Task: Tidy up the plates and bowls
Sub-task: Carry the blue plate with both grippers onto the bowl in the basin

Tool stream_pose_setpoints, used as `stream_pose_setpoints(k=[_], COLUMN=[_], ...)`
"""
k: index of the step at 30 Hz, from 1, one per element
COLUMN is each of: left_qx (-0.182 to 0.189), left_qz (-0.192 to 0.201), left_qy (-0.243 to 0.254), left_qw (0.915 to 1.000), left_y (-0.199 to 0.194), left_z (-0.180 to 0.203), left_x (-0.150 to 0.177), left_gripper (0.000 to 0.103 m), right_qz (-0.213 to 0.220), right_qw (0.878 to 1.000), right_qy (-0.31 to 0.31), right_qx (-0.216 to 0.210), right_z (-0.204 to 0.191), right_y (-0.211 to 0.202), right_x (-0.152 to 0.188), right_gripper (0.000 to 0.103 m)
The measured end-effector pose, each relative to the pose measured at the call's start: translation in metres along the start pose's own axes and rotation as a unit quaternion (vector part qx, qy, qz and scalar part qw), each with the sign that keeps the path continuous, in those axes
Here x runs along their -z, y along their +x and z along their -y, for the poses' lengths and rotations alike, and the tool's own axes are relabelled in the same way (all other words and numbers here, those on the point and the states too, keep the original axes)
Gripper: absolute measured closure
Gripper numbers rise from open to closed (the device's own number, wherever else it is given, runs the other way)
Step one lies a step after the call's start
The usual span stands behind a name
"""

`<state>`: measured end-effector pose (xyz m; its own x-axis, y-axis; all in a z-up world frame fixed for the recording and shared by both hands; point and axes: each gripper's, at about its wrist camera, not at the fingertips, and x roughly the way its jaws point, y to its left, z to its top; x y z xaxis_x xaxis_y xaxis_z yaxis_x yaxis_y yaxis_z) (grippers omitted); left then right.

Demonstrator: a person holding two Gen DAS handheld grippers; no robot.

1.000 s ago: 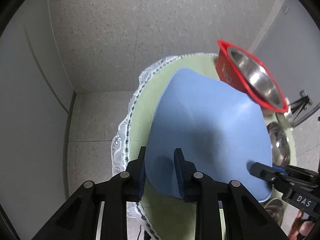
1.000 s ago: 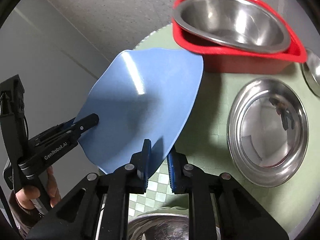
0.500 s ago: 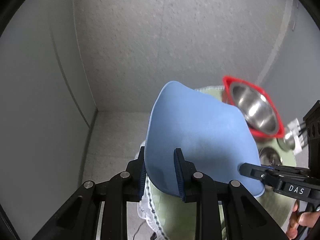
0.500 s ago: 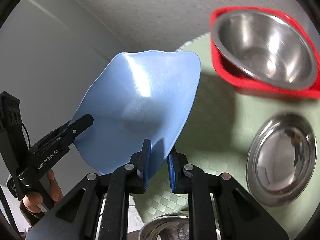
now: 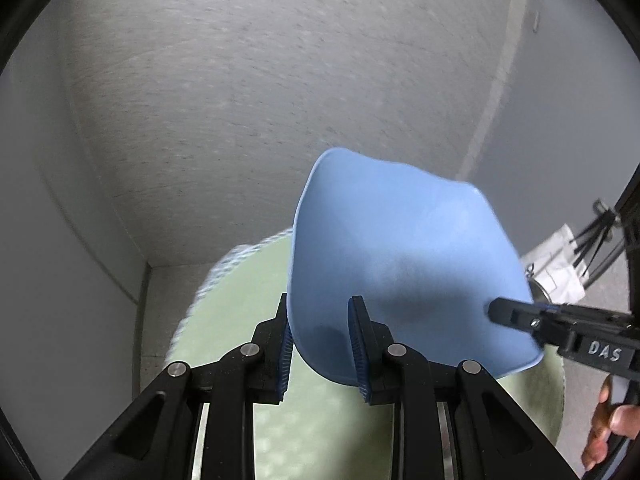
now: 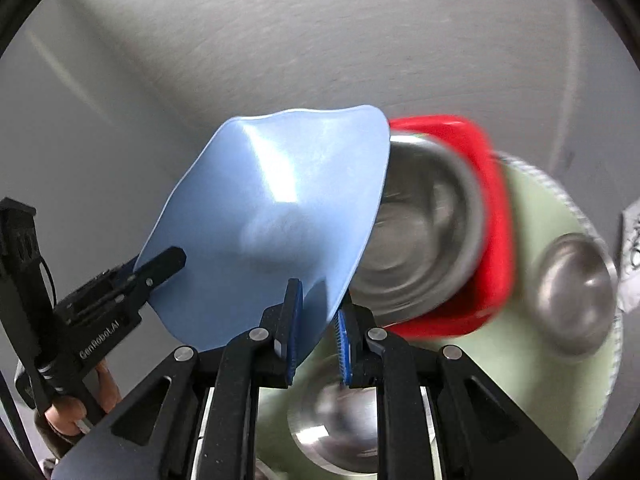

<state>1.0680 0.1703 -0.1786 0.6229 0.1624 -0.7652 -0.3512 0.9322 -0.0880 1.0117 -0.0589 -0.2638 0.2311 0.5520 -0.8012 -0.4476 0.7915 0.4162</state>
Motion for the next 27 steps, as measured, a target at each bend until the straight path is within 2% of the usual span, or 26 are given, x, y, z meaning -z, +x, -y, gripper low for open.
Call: stream_pose_setpoints(k=[4, 9, 11, 15, 17, 20, 22, 24, 27], left_qx=[0.005, 0.001, -0.002, 0.002, 0.006, 0.019, 0.022, 0.022, 0.026], left_qz=[-0.026, -0.054, -0.059, -0.06, -0.058, -0.06, -0.054, -0.049, -0.048], left_qy=[0.007, 0.001, 0.0, 0.0, -0.003, -0.007, -0.014, -0.02, -0.02], left_qw=[0.9996, 0.9985, 0.9983, 0.9982, 0.9983, 0.998, 0.9982, 0.9983, 0.9983], left_y=[0.033, 0.057, 0.063, 0.063, 0.065, 0.074, 0.07, 0.068, 0.059], left_z=[0.032, 0.038, 0.044, 0.043, 0.038, 0.029, 0.026, 0.021, 0.019], left_x=[-0.002, -0.001, -0.002, -0.001, -0.008, -0.012, -0.011, -0.011, -0.008], left_gripper=[0.08, 0.079, 0.079, 0.077, 0.073, 0.06, 0.041, 0.037, 0.036], right_qz=[-0.004, -0.02, -0.025, -0.029, -0.028, -0.025, -0.02, -0.015, -0.003], right_qw=[0.999, 0.999, 0.999, 0.998, 0.999, 0.999, 0.999, 0.999, 0.999], right_qy=[0.015, 0.02, 0.018, 0.018, 0.02, 0.021, 0.023, 0.027, 0.026], right_qx=[0.033, 0.041, 0.042, 0.045, 0.041, 0.044, 0.041, 0.044, 0.04], right_z=[0.037, 0.059, 0.059, 0.056, 0.056, 0.052, 0.05, 0.048, 0.041], right_y=[0.011, 0.03, 0.036, 0.027, 0.027, 0.027, 0.024, 0.024, 0.015], right_x=[-0.015, -0.021, -0.028, -0.021, -0.021, -0.022, -0.019, -0.018, -0.015], right_gripper=[0.088, 0.087, 0.087, 0.087, 0.084, 0.079, 0.07, 0.06, 0.058])
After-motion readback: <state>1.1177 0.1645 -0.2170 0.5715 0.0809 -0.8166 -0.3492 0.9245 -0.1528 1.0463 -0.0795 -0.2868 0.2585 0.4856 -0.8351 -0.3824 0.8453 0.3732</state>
